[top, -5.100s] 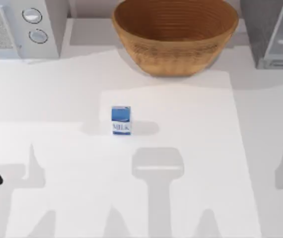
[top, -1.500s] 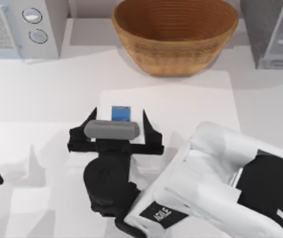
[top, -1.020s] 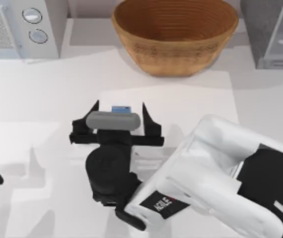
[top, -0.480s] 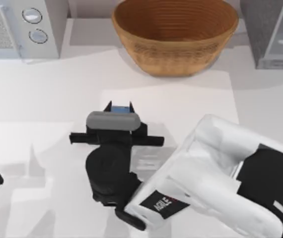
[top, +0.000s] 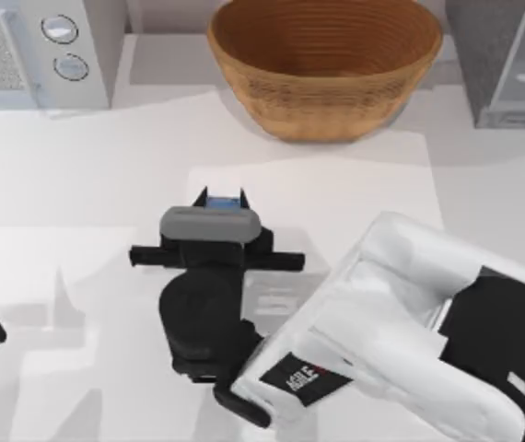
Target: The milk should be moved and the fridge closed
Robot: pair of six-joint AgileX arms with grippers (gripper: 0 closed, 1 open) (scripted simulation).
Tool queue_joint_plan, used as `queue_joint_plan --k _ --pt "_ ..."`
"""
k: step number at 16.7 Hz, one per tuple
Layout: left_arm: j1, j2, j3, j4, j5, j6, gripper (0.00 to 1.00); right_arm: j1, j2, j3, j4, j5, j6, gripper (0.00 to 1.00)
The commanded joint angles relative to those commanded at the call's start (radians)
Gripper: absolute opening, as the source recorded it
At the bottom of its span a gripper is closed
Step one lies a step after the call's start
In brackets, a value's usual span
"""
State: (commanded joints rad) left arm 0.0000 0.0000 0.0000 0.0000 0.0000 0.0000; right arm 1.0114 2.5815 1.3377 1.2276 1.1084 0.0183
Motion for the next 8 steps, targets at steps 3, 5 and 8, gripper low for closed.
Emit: queue_joint_plan --k 3,5,8 --pt "0.000 0.000 0.000 0.000 0.000 0.000 1.00 0.003 -0.003 -0.002 -0.001 0.000 0.001 0.00" --pt "0.000 0.000 0.000 0.000 0.000 0.000 1.00 0.003 -0.018 -0.005 -0.011 -0.001 0.001 0.00" --pt "0.000 0.000 0.000 0.000 0.000 0.000 1.00 0.002 -0.070 -0.020 -0.051 0.000 0.002 0.00"
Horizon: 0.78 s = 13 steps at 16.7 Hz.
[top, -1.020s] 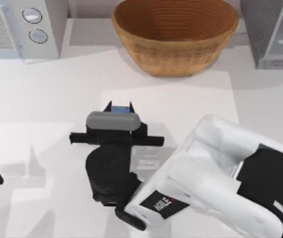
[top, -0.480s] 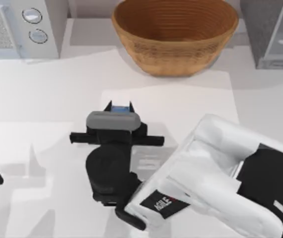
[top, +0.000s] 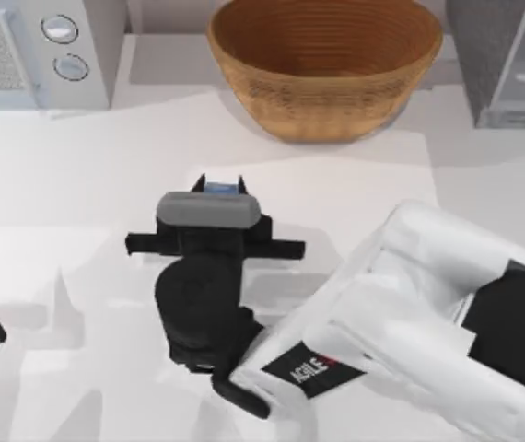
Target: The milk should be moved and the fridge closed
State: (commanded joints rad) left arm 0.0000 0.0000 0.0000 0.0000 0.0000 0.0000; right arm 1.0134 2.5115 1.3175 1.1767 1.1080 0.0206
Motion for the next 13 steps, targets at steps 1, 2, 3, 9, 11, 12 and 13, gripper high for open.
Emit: queue_joint_plan --k 1,2,3,9,11,12,13 --pt "0.000 0.000 0.000 0.000 0.000 0.000 1.00 0.001 -0.015 -0.004 -0.012 0.000 0.000 0.00" --pt "0.000 0.000 0.000 0.000 0.000 0.000 1.00 0.001 -0.025 -0.007 -0.019 0.000 0.001 0.00" --pt "0.000 0.000 0.000 0.000 0.000 0.000 1.00 0.001 -0.027 -0.007 -0.021 0.000 0.001 0.00" --pt "0.000 0.000 0.000 0.000 0.000 0.000 1.00 -0.034 -0.058 -0.034 -0.016 -0.035 0.004 0.00" --pt "0.000 0.000 0.000 0.000 0.000 0.000 1.00 -0.107 -0.131 -0.097 -0.014 -0.107 0.005 0.00" --pt "0.000 0.000 0.000 0.000 0.000 0.000 1.00 -0.156 -0.178 -0.139 -0.014 -0.156 0.006 0.00" --pt "0.000 0.000 0.000 0.000 0.000 0.000 1.00 -0.213 -0.232 -0.189 -0.015 -0.214 0.005 0.00"
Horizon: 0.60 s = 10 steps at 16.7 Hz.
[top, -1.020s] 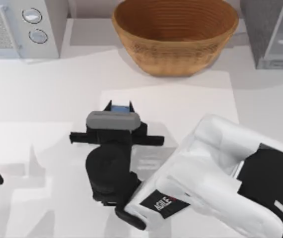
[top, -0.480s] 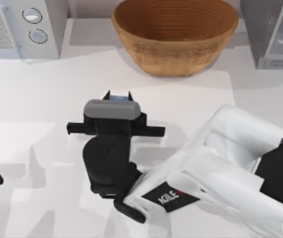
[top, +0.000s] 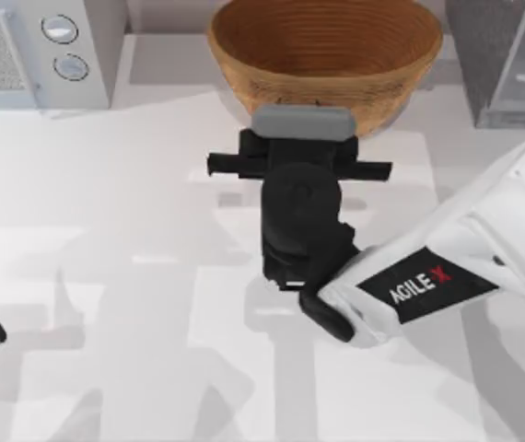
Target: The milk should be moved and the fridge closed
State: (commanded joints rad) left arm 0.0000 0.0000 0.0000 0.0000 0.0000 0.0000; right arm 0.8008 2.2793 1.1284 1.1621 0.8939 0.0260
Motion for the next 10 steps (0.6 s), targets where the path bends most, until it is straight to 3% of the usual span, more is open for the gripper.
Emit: queue_joint_plan --k 10 --pt "0.000 0.000 0.000 0.000 0.000 0.000 1.00 -0.674 -0.662 -0.627 -0.038 -0.742 -0.008 0.00"
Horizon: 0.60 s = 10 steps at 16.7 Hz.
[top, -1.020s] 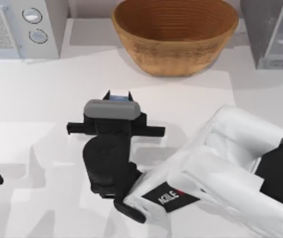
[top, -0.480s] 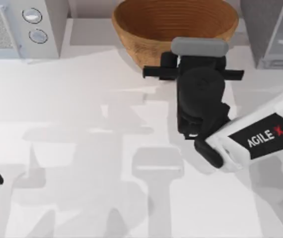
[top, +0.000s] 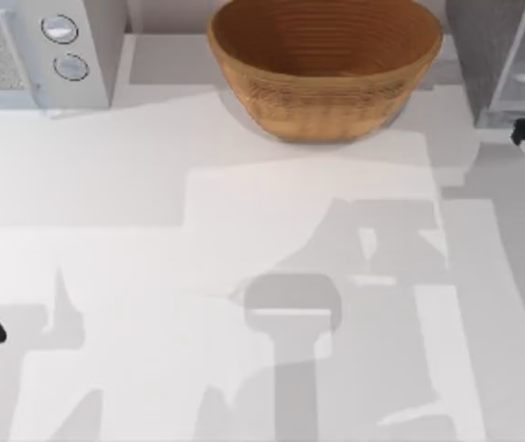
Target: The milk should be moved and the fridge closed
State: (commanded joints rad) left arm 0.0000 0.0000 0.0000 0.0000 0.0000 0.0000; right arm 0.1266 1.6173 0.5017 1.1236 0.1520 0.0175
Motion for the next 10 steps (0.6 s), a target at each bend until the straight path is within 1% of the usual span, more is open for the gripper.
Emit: queue_joint_plan --k 2,4,10 --pt "0.000 0.000 0.000 0.000 0.000 0.000 1.00 -0.077 -0.077 -0.076 -0.006 -0.077 -0.001 0.00" --pt "0.000 0.000 0.000 0.000 0.000 0.000 1.00 -0.110 -0.110 -0.109 -0.009 -0.111 -0.002 0.00" --pt "0.000 0.000 0.000 0.000 0.000 0.000 1.00 -0.112 -0.095 -0.094 -0.005 -0.113 0.000 0.00"
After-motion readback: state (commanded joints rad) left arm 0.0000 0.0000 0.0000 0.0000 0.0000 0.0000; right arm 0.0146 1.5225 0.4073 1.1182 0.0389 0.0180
